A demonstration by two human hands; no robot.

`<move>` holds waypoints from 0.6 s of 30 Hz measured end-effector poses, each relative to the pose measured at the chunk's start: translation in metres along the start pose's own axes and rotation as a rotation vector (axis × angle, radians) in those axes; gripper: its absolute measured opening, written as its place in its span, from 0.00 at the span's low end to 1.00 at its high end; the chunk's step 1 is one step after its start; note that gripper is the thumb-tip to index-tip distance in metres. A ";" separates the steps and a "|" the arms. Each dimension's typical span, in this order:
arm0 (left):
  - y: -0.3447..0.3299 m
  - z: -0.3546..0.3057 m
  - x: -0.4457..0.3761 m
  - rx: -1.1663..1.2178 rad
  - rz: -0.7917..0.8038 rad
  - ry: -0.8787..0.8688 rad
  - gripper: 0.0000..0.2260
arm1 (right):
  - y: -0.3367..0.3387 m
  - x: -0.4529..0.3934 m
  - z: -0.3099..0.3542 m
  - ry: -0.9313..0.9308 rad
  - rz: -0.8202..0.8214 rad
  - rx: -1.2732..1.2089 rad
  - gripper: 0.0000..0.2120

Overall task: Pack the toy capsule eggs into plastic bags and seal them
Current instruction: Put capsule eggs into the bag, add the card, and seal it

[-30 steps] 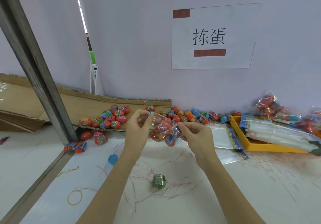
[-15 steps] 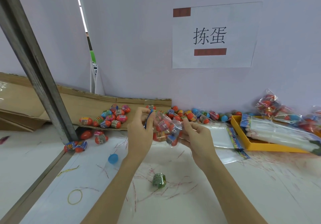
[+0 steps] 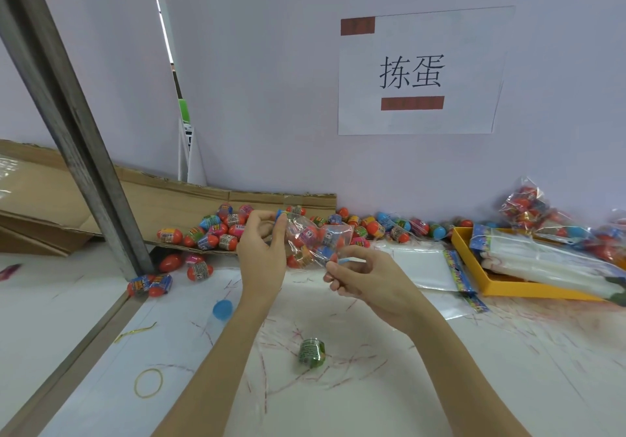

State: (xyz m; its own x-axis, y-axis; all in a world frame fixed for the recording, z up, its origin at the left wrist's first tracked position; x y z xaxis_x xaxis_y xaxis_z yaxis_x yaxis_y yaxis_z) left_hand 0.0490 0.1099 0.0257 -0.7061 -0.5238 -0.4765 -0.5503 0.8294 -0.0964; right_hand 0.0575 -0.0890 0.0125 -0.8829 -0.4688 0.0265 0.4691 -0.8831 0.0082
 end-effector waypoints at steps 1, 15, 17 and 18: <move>0.000 0.000 -0.001 0.021 -0.002 0.018 0.06 | 0.000 0.001 0.001 0.006 -0.003 0.009 0.17; -0.021 0.014 0.011 0.547 0.210 0.712 0.29 | 0.006 0.000 0.012 0.449 -0.362 0.535 0.24; -0.018 0.016 0.012 0.615 0.123 0.709 0.19 | 0.002 -0.001 0.012 0.462 -0.367 0.542 0.24; -0.017 0.016 0.011 0.642 0.099 0.705 0.16 | 0.002 -0.002 0.011 0.432 -0.363 0.436 0.23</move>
State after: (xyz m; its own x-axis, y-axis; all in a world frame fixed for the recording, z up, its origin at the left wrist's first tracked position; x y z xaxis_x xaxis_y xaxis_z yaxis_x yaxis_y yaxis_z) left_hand 0.0582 0.0930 0.0078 -0.9573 -0.2686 0.1070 -0.2725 0.7145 -0.6444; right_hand 0.0601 -0.0896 0.0230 -0.8715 -0.1917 -0.4513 0.0289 -0.9389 0.3429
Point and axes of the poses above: each hand's wrist, its own x-axis away from the middle knuckle, its own y-axis out of the back of the hand, z = x × y, the point moved 4 cm from there along -x, towards the middle knuckle, and after that the axes turned 9 degrees about x, right-handed, at the moved point
